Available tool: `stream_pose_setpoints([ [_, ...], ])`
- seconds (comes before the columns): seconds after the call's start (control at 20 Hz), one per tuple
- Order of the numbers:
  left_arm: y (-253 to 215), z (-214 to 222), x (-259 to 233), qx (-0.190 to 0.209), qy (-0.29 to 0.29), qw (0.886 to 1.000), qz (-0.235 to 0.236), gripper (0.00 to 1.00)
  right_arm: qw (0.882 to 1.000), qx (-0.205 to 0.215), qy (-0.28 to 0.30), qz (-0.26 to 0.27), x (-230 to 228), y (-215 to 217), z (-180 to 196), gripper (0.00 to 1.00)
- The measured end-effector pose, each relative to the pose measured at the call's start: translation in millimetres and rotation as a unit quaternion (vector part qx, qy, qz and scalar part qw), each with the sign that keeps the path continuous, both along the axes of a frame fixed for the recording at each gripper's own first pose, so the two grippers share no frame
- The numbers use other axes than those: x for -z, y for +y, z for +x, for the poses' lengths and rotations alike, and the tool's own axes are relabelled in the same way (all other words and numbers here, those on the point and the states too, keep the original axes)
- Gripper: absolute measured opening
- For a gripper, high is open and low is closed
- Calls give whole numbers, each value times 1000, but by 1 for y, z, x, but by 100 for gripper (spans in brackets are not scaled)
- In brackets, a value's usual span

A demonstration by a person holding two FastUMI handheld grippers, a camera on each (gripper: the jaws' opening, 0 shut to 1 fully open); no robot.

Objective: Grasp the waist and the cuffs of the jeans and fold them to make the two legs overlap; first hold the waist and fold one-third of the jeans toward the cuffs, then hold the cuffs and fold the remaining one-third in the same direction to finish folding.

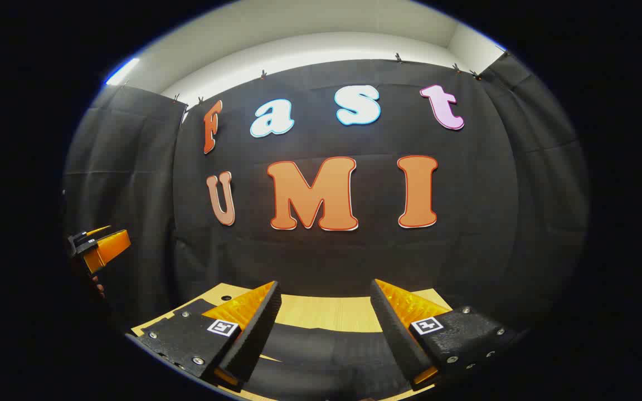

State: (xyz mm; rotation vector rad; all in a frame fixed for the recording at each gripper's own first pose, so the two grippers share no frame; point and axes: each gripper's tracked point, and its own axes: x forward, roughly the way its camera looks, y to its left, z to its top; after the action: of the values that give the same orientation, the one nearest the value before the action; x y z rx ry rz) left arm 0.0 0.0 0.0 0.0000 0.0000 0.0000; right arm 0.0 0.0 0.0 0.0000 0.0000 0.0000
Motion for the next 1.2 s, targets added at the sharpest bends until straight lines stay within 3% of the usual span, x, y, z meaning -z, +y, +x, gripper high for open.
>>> stream_pose_setpoints([
  [0.35,3,2,24,2,28,1000,-7,95,1000,4,-2,-12,6,-10,1,97],
  [0.4,2,3,27,0,30,1000,-5,97,1000,6,1,-11,8,-11,2,92],
  [0.6,2,3,26,-1,30,1000,-3,95,1000,10,-1,-7,6,-13,3,100],
  [1.2,4,-9,28,5,29,1000,-2,95,1000,17,-2,-16,7,-6,-5,97],
])
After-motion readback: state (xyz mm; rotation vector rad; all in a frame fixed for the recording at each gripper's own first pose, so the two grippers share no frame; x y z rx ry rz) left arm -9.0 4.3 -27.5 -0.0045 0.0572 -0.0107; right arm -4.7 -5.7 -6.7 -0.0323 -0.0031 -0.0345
